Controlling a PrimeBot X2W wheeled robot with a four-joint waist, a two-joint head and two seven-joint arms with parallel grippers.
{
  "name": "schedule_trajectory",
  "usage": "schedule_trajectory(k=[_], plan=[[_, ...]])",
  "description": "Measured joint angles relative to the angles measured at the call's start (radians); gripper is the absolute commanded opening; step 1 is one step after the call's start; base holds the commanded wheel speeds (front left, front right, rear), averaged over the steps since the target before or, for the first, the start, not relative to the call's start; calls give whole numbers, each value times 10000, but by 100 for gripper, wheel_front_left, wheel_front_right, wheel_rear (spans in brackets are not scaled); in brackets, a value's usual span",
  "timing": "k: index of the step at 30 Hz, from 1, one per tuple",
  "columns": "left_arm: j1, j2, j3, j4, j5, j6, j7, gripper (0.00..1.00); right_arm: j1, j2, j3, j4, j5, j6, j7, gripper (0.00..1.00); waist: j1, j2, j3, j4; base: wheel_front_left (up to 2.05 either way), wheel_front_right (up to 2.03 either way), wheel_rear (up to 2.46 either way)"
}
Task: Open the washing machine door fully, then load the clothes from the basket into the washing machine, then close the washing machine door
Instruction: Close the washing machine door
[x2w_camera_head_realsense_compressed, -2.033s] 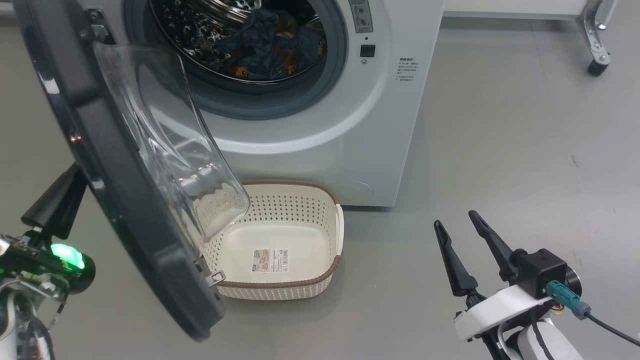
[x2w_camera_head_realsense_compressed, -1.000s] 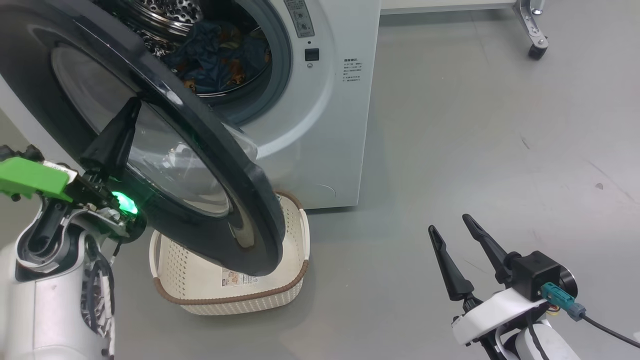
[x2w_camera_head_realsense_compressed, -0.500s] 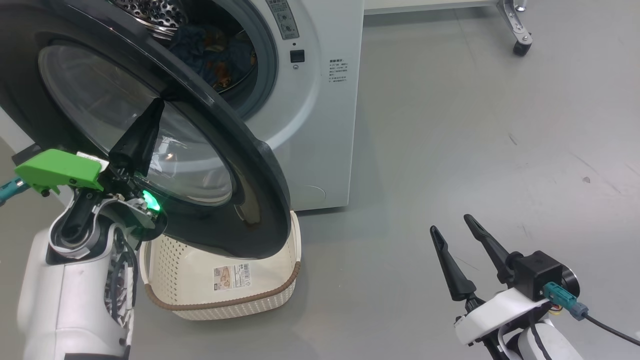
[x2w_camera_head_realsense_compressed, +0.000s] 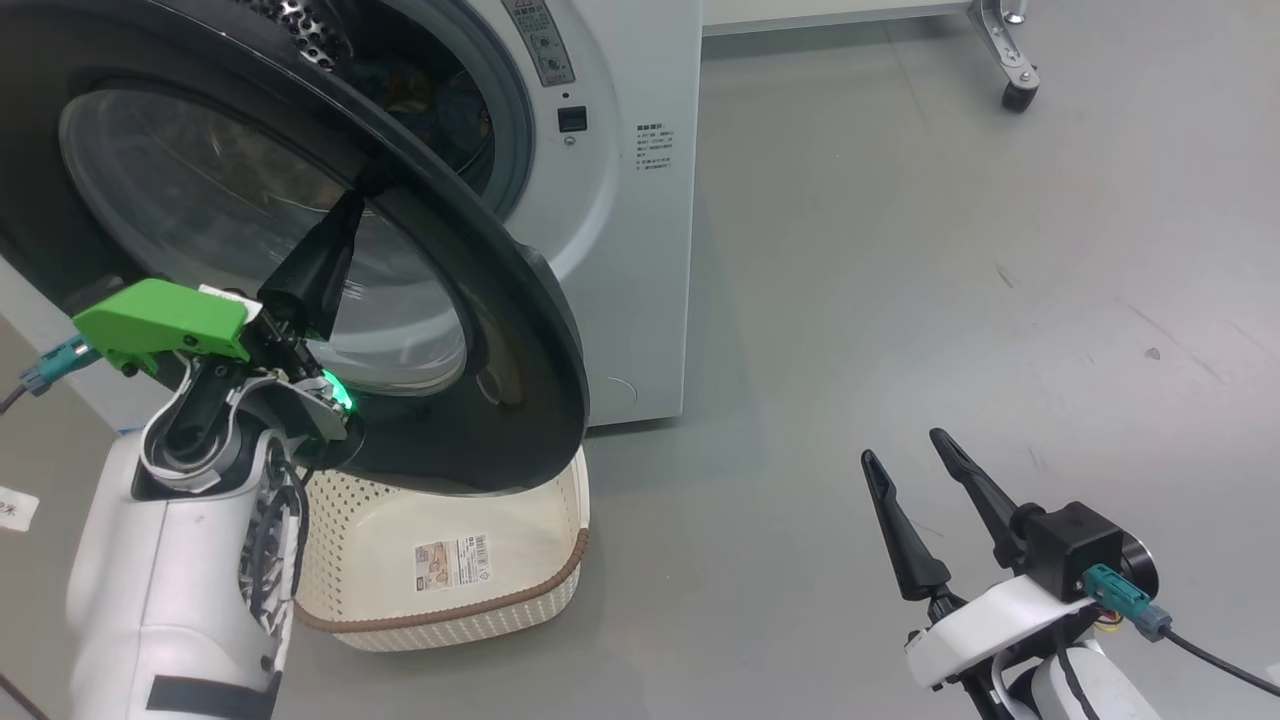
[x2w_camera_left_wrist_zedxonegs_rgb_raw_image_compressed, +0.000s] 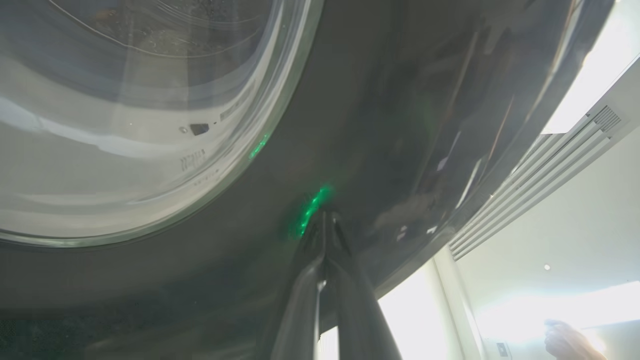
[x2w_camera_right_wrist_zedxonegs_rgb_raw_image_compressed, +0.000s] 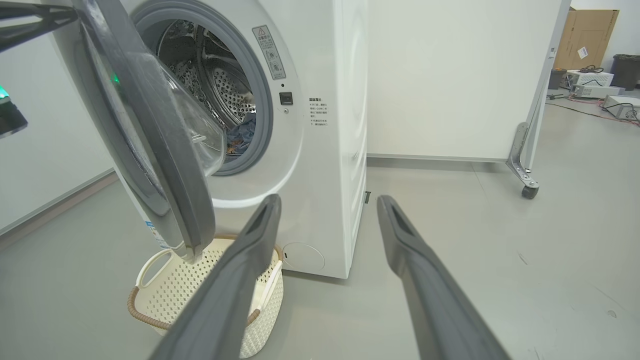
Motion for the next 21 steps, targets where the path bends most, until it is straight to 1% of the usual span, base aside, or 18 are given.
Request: schedule_trajectory(k=[12,13,16,18,20,21], plan=[[-304,-12,-554,393,104,-48,-477,0,4,35,-73,-2,0,0,0,100,0,0,34,-56,0,0,0],[-304,0,-671,420,483,-48,-552,0,4,40,-81,-2,0,0,0,100,0,0,37,-50,0,0,0],[-284,320,-1275,389,1871,-50,-629,0,4,59,-167,-10,0,0,0,100,0,0,43,-31,0,0,0],[-252,481,-1287,171,2011,-50,-844,0,6,58,-280,-12,0,0,0,100,0,0,39,-12,0,0,0],[-187,694,-1404,-77,2556,-81,-1137,0,31,59,-437,-12,2,0,0,100,0,0,34,22,0,0,0],[-121,844,-1524,-136,2922,-81,-1340,13,51,56,-525,-15,2,0,0,100,0,0,34,51,0,0,0]])
